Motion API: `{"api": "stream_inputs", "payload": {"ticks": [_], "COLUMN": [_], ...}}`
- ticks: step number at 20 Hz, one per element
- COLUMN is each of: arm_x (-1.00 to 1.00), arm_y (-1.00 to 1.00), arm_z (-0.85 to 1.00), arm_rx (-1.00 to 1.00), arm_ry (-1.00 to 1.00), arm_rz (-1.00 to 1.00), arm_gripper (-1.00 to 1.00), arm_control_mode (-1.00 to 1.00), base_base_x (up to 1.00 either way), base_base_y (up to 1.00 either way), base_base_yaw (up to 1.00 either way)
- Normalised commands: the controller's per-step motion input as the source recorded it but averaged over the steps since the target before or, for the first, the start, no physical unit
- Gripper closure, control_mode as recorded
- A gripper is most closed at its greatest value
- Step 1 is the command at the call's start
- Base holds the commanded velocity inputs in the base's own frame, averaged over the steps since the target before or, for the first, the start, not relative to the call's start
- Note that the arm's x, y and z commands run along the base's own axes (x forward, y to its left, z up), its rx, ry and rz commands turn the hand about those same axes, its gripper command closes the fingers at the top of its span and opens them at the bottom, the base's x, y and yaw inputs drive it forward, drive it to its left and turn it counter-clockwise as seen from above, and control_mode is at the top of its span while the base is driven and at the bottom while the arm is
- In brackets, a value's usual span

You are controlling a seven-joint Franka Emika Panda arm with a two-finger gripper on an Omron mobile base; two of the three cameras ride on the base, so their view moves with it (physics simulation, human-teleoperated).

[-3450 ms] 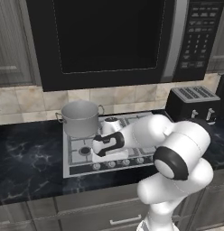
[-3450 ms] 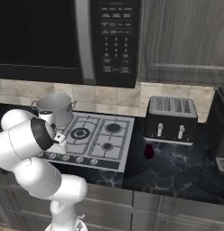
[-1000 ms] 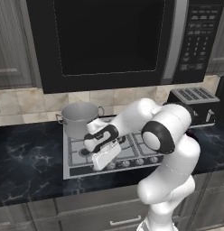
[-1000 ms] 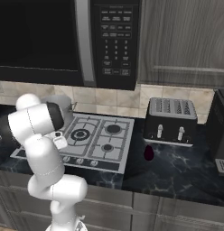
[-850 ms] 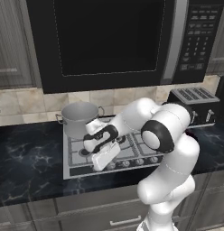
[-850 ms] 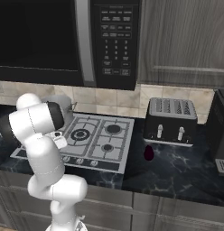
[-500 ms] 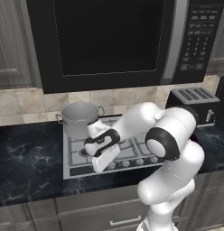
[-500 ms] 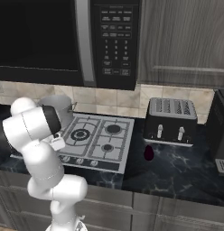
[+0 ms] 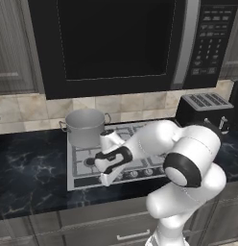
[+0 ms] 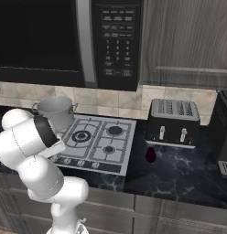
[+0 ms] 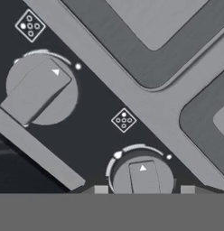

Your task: Turn on the burner for the pot on the stove. Wait thirty seconds for the pot to heat up. Then add the eggplant to the pot.

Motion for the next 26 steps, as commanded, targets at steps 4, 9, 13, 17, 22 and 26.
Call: {"api": "stream_inputs", "payload": {"ticks": [4,9,13,17,22,26], "arm_x": [-0.21,-0.24,-0.19,-0.10,0.00,-0.03], "arm_y": [-0.14,-0.20,-0.21,-0.19,-0.15,-0.15], "arm_z": [0.42,0.63,0.73,0.92,1.00,1.00], "arm_rx": [0.00,0.00,0.02,0.09,0.00,0.00], "arm_ry": [-0.22,-0.24,-0.19,-0.10,-0.09,-0.04], "arm_rz": [0.24,0.22,0.07,0.00,0.01,0.00], "arm_gripper": [1.00,1.00,1.00,1.00,1.00,1.00], "arm_control_mode": [-1.00,-1.00,-1.00,-1.00,-1.00,-1.00], "base_base_x": [0.00,0.00,0.00,0.00,0.00,0.00], "base_base_y": [0.00,0.00,0.00,0.00,0.00,0.00], "base_base_yaw": [0.00,0.00,0.00,0.00,0.00,0.00]}}
